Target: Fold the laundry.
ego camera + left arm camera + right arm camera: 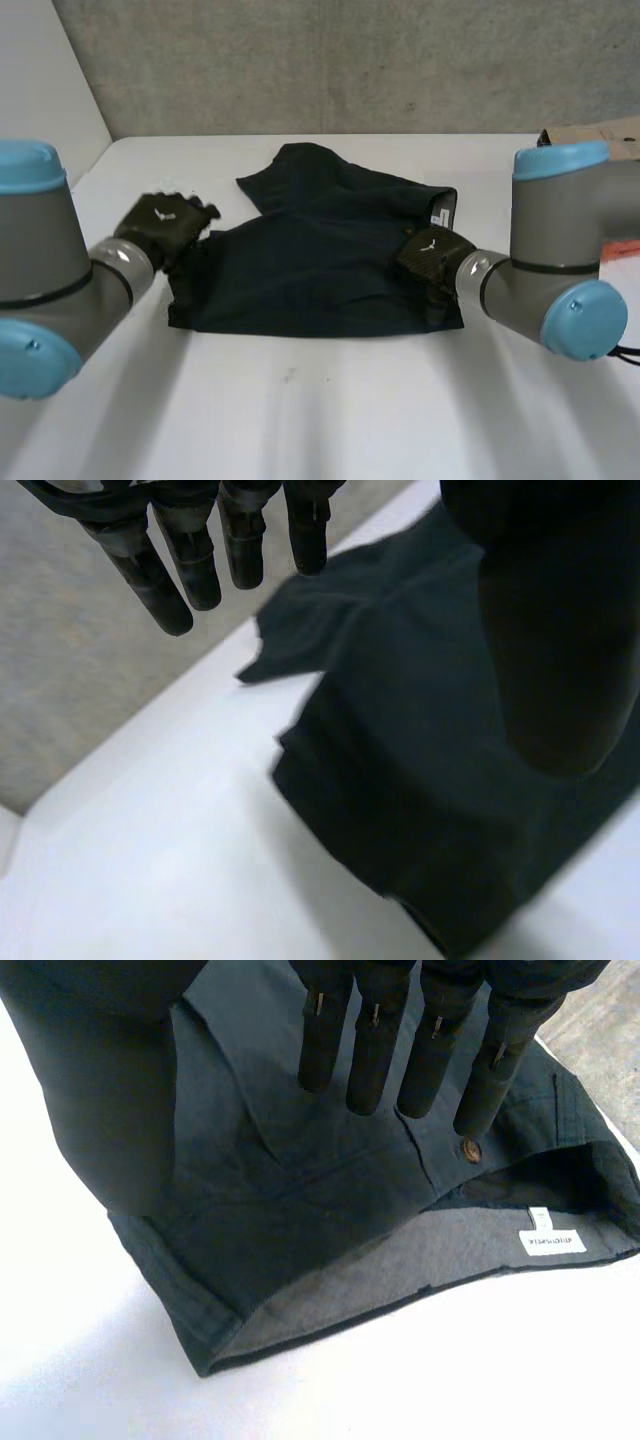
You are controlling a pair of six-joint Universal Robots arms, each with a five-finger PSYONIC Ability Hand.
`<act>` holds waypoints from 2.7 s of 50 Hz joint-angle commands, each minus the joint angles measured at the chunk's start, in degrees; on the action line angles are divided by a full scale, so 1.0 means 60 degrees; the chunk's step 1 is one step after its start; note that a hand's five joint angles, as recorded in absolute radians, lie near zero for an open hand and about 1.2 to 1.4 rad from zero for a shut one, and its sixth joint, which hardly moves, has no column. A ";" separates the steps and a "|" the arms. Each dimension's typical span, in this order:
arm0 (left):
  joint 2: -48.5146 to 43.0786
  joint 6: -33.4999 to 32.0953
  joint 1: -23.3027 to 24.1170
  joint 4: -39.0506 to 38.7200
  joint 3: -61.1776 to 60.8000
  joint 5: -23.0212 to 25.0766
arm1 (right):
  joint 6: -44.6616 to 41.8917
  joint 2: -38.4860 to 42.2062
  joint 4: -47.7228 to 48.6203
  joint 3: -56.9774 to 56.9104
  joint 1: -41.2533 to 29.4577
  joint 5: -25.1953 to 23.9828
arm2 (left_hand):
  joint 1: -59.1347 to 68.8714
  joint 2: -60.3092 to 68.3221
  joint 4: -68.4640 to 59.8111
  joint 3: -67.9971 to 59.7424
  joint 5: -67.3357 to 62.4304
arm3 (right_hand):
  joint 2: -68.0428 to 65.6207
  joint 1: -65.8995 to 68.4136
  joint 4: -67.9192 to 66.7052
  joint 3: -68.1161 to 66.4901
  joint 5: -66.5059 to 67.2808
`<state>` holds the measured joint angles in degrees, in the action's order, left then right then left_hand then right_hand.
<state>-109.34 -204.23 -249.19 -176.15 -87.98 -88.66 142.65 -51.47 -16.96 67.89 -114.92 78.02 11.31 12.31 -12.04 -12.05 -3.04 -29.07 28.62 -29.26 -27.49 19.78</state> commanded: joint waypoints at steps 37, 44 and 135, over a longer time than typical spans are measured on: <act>-0.1012 -0.1630 0.0135 -0.0701 0.0352 -0.0005 | 0.0482 -0.3097 0.0250 0.3202 0.0916 -0.0757 | 1.1449 1.1282 -1.1326 -1.1324 -1.1161 | -0.8489 0.8564 -0.8456 -0.8751 0.8370; 0.0688 -0.1059 0.0267 0.0265 0.0103 0.0420 | 0.0145 -0.3712 -0.1332 0.2864 0.1195 -0.0567 | 1.1449 1.1282 -1.1326 -1.1324 -1.1161 | -0.3869 0.3945 -0.3837 -0.4132 0.3750; -0.7456 -0.2392 0.1629 0.0471 1.1089 -0.0063 | -0.0529 0.0902 0.4629 -0.0607 0.1122 0.2127 | -0.0218 -0.0384 0.0341 0.0342 0.0506 | 0.3178 -0.3103 0.3210 0.2916 -0.3297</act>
<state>-151.67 -220.69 -240.53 -172.76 -23.82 -89.89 139.51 -49.57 9.39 65.05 -107.52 86.71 22.34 29.94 -29.44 -30.03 -18.61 -30.31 28.38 -33.94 -31.98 22.61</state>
